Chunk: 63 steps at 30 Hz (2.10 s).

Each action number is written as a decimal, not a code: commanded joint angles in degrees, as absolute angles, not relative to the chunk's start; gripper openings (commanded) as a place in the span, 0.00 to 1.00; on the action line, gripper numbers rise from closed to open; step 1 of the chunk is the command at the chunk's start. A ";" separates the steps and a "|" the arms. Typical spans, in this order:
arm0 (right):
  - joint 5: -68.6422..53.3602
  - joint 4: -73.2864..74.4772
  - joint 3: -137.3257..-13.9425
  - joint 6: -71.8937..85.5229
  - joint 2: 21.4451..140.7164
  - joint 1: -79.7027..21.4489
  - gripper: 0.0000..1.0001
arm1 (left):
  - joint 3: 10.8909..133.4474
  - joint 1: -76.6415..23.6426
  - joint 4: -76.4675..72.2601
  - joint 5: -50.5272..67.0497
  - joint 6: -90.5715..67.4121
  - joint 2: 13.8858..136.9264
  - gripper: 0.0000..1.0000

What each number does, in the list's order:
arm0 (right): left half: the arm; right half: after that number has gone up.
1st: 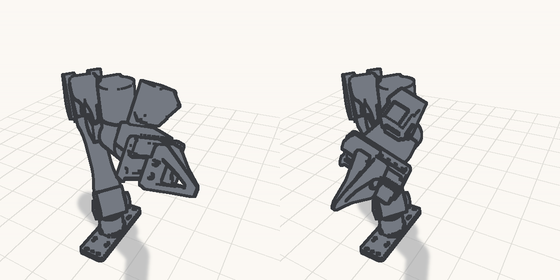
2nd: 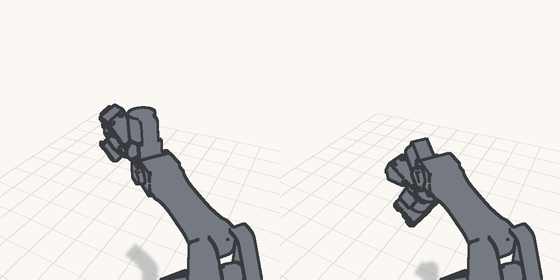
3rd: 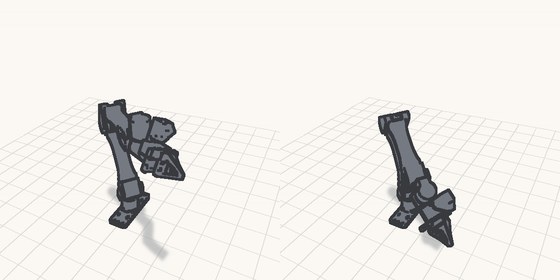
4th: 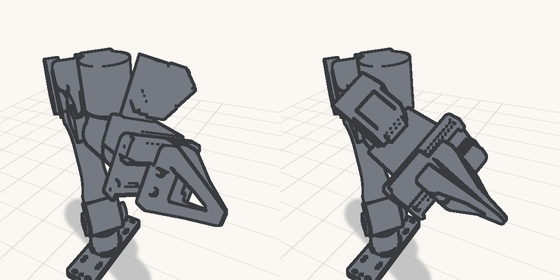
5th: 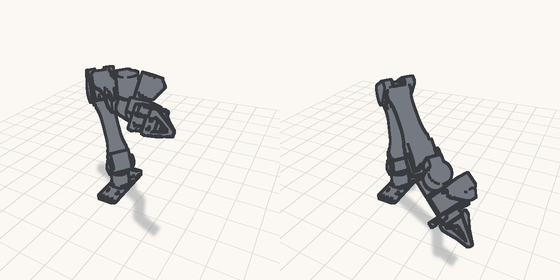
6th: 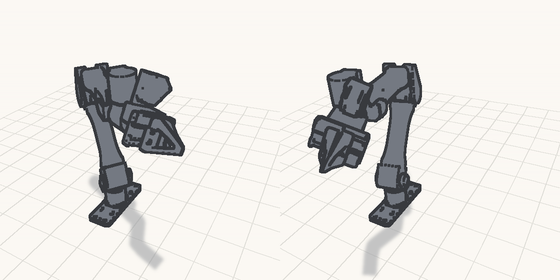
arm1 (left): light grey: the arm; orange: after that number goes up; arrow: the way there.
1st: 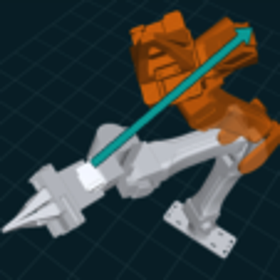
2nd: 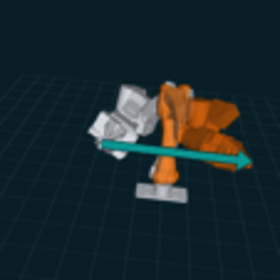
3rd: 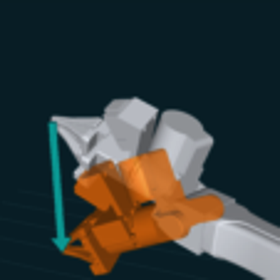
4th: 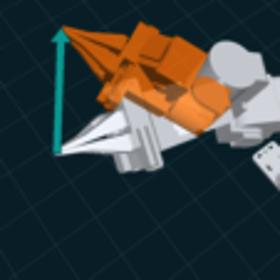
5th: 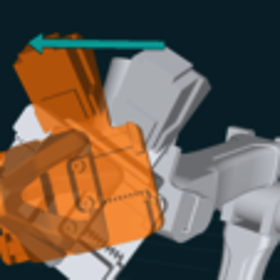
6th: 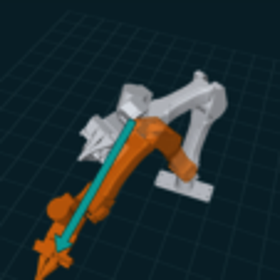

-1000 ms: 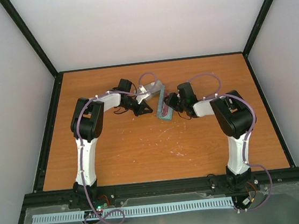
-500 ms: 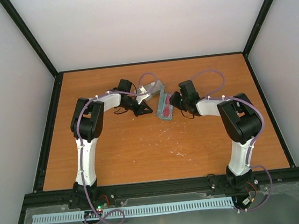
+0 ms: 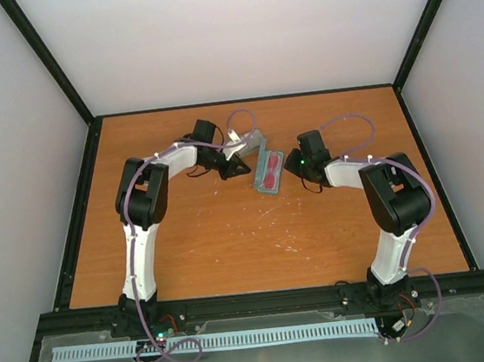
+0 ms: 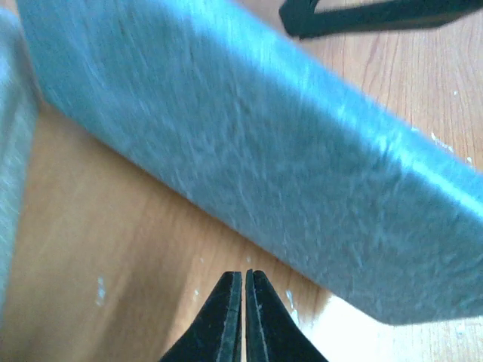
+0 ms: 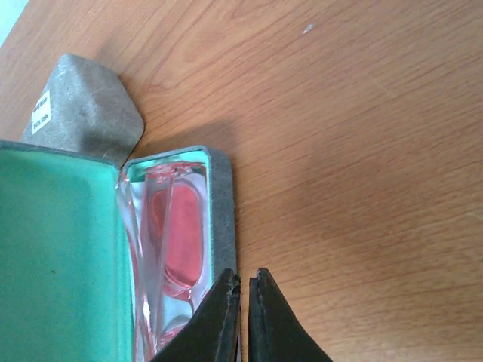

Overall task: Organize the sunglasses
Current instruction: Place the sunglasses in the sunglasses case, then close the sunglasses case at the center of the board, then reset both arms

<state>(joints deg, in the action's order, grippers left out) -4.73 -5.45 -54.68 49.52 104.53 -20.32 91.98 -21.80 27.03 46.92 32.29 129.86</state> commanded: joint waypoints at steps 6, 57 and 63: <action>-8.55 -6.59 -55.41 50.49 110.39 -19.84 0.05 | 100.24 -23.34 29.64 48.42 30.99 128.91 0.07; -5.79 34.71 -51.89 22.58 73.23 3.18 0.42 | 76.96 0.83 31.92 31.94 26.41 88.93 0.99; -7.17 36.14 -51.04 21.44 69.30 4.04 0.46 | 70.60 10.22 30.99 29.30 26.96 82.60 1.00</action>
